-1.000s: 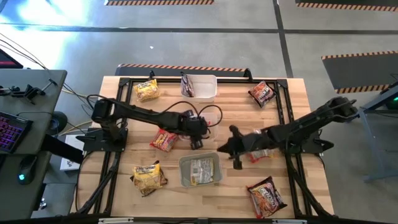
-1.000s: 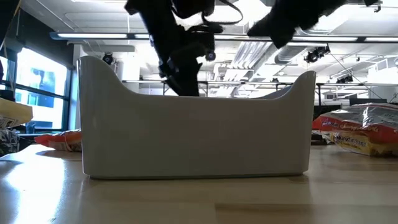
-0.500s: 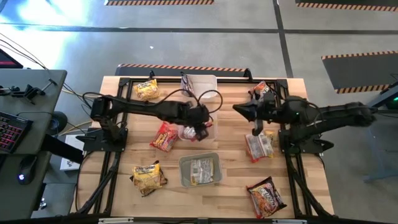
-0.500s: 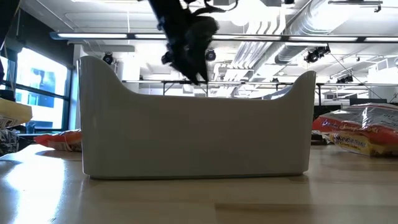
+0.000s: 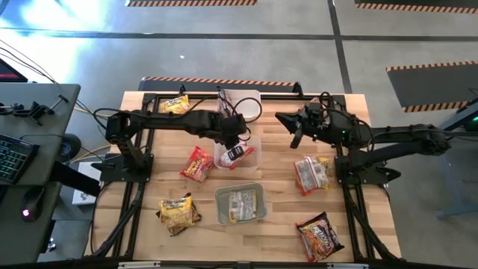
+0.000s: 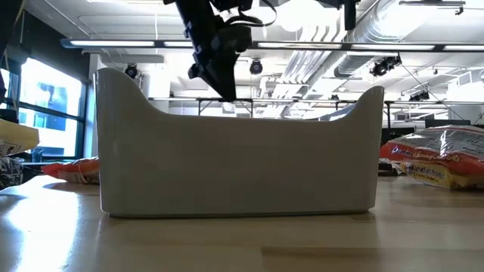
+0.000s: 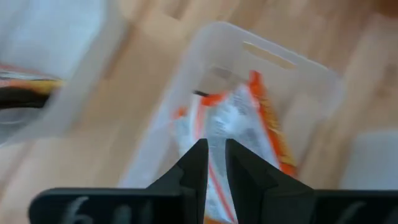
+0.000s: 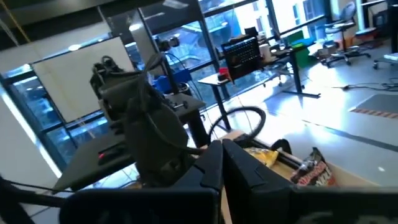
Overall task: Sort Maruchan noodles
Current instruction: Adjust the orange noodle pack into the transparent bin
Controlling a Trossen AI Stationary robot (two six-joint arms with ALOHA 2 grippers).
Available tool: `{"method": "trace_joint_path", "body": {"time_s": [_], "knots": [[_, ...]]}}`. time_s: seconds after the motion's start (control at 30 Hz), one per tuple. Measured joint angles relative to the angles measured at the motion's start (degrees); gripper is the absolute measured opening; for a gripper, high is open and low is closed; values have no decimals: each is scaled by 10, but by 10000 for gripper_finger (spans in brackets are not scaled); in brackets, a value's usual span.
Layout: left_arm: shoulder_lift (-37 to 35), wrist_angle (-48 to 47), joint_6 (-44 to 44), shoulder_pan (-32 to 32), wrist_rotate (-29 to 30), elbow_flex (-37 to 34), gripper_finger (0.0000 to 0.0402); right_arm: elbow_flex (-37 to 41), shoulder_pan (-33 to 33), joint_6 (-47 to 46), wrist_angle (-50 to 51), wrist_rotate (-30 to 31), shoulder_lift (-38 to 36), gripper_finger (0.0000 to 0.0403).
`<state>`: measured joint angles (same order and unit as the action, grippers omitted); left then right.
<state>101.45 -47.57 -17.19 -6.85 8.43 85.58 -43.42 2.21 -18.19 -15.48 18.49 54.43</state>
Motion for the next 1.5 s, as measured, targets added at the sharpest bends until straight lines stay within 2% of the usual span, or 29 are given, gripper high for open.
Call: {"method": "trace_joint_path", "body": {"time_s": [0.13, 0.37, 0.43, 0.63, 0.73, 0.87, 1.1, 1.33, 1.5], "knots": [[-2, -1, -33, 13, -58, 0, 66, 0, 9, 3, 20, -33, -1, 0], [16, 44, -127, 75, -46, -1, 147, 0, 45, 23, 26, -117, -1, 0], [27, 71, -149, 93, -20, 0, 171, 0, 54, 39, 31, -149, -2, 0], [55, 31, -275, 119, 89, -1, 212, 0, 65, 54, 42, -220, -3, 0], [66, 7, -306, 123, 128, -1, 214, 0, 65, 64, 48, -234, -4, 0], [71, 6, -304, 122, 128, 0, 214, 0, 65, 67, 57, -235, -4, 0], [71, 6, -247, 108, 127, -1, 214, 0, 65, 68, 59, -232, -4, 0], [92, 11, -199, 77, 38, -7, 194, 0, 65, 66, 53, -220, -4, 0], [94, 12, -165, 63, 41, -7, 152, 0, 65, 80, 49, -219, -5, 0]]}}
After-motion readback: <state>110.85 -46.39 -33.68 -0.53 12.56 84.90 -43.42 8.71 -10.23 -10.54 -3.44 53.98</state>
